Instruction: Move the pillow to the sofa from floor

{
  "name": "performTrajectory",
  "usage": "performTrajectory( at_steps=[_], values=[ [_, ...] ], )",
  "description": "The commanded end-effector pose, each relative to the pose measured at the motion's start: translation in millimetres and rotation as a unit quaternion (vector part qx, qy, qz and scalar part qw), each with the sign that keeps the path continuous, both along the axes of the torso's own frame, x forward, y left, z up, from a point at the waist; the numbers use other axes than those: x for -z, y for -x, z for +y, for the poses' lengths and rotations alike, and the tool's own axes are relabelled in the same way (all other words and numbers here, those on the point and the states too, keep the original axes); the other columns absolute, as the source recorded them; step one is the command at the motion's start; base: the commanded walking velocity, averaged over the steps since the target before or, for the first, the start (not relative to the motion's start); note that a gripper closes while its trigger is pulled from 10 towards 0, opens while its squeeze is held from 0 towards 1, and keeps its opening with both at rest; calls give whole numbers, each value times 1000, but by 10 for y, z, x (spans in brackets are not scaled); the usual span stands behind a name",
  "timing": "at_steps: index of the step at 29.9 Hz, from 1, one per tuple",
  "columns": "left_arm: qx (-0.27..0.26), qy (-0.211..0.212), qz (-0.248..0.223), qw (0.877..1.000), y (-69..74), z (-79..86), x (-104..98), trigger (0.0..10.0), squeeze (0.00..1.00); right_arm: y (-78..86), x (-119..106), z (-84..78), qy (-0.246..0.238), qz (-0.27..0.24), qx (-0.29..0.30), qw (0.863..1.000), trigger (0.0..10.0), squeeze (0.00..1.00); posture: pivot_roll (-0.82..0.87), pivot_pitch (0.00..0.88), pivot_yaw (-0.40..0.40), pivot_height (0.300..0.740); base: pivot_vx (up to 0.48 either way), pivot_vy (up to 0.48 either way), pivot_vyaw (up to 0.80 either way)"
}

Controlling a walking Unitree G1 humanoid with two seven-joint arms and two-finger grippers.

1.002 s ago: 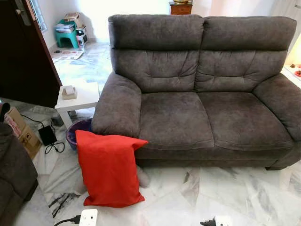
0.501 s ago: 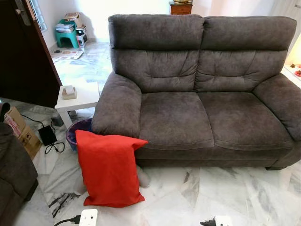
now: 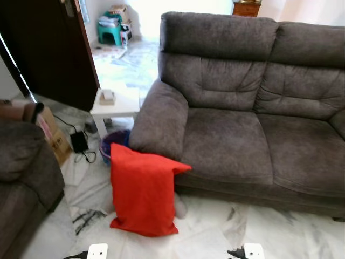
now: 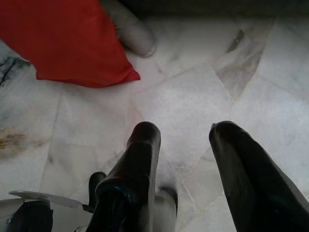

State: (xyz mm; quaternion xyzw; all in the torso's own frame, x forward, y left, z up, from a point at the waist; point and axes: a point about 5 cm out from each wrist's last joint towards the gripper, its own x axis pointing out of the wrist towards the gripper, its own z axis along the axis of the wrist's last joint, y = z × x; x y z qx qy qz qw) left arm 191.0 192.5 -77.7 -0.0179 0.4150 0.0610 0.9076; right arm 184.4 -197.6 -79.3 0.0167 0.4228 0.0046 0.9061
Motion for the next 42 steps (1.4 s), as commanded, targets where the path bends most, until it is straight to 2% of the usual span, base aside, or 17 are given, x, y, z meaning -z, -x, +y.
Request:
performTrajectory(
  at_steps=[1,7,20,24,36,42],
  values=[
    [-10,-65,28,997,264,688,-41,10000,0,-104,3,308,-116,25,59,991,10000,0,126,0,8,740,292,0,0],
    [-11,-64,25,998,250,678,-44,10000,0,-121,-7,296,-102,22,44,994,10000,0,134,0,-8,740,296,0,0],
    [-21,-59,23,998,245,649,-37,10000,0,-119,-9,273,-103,22,45,993,10000,0,141,0,-21,740,307,0,800],
    [-22,-58,22,998,244,642,-35,10000,0,-118,-7,270,-108,20,61,992,10000,0,139,0,-19,740,310,0,0],
    [-20,-56,20,998,242,617,-30,10000,0,-124,-13,268,-106,20,46,993,10000,0,133,0,-22,740,310,0,0],
    [-10,-63,4,998,174,605,-64,10000,0,-133,-23,269,-110,11,39,993,10000,0,130,0,-21,740,0,0,0]
  ],
)
